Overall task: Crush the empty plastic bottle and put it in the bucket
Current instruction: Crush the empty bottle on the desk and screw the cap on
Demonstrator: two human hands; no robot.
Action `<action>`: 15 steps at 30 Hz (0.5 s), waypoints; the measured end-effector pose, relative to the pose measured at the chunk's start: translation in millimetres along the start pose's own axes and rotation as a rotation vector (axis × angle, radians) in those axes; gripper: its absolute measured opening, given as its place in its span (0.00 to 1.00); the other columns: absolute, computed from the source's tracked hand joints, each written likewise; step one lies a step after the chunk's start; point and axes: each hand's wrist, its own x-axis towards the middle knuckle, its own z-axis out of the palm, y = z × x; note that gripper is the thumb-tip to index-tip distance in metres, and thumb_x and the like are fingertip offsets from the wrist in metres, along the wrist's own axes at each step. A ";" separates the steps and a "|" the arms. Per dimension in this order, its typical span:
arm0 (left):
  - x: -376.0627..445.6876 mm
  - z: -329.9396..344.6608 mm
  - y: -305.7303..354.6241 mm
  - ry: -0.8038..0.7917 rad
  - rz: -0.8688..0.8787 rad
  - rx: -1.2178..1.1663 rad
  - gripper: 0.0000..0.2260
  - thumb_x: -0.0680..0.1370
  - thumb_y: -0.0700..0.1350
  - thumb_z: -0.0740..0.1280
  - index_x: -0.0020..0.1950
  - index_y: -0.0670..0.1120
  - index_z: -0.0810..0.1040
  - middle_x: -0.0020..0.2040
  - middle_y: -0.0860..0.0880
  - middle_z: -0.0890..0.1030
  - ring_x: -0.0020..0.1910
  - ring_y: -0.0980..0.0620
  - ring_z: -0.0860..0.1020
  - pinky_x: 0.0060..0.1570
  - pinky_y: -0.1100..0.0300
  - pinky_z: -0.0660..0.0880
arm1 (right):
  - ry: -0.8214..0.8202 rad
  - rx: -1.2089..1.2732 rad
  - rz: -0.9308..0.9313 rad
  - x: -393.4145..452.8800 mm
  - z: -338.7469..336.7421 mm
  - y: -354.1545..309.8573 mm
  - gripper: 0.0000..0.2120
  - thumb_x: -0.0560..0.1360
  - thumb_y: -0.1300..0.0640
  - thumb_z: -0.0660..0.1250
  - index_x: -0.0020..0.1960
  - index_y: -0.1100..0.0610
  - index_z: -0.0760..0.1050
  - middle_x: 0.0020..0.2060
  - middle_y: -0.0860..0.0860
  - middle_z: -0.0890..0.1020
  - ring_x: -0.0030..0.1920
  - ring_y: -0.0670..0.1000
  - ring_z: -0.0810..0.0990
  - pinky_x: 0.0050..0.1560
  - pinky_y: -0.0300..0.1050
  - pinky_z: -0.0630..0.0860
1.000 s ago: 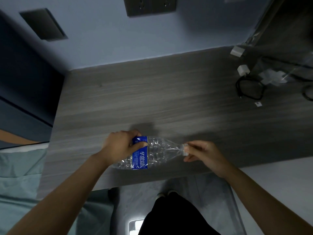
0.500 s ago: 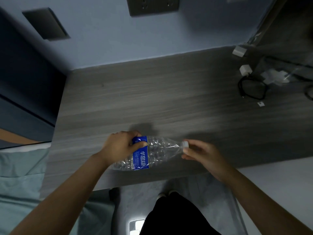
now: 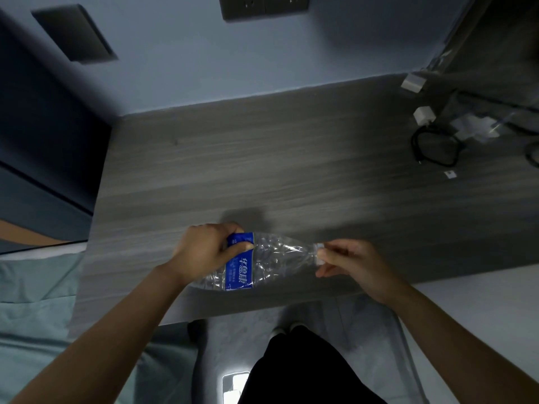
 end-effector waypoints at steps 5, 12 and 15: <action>3.1 -4.9 -2.0 -0.016 0.008 -0.040 0.16 0.73 0.60 0.62 0.50 0.50 0.76 0.36 0.49 0.83 0.31 0.54 0.77 0.33 0.62 0.70 | 0.019 0.060 -0.001 2.3 1.1 3.5 0.09 0.71 0.69 0.65 0.40 0.57 0.78 0.27 0.51 0.83 0.27 0.46 0.82 0.32 0.34 0.79; 13.1 -8.6 -2.2 -0.123 -0.011 -0.065 0.11 0.74 0.57 0.63 0.49 0.51 0.77 0.29 0.59 0.72 0.29 0.63 0.71 0.32 0.68 0.65 | 0.017 -0.061 -0.114 0.6 -1.2 11.8 0.14 0.67 0.75 0.66 0.44 0.59 0.77 0.28 0.48 0.84 0.29 0.43 0.81 0.35 0.32 0.78; 14.7 -9.8 -2.9 -0.163 -0.010 -0.079 0.11 0.74 0.56 0.64 0.49 0.50 0.77 0.31 0.60 0.73 0.31 0.62 0.72 0.33 0.68 0.64 | 0.003 -0.117 -0.148 1.5 -3.1 13.8 0.16 0.67 0.74 0.67 0.43 0.53 0.77 0.30 0.46 0.85 0.32 0.43 0.82 0.39 0.32 0.79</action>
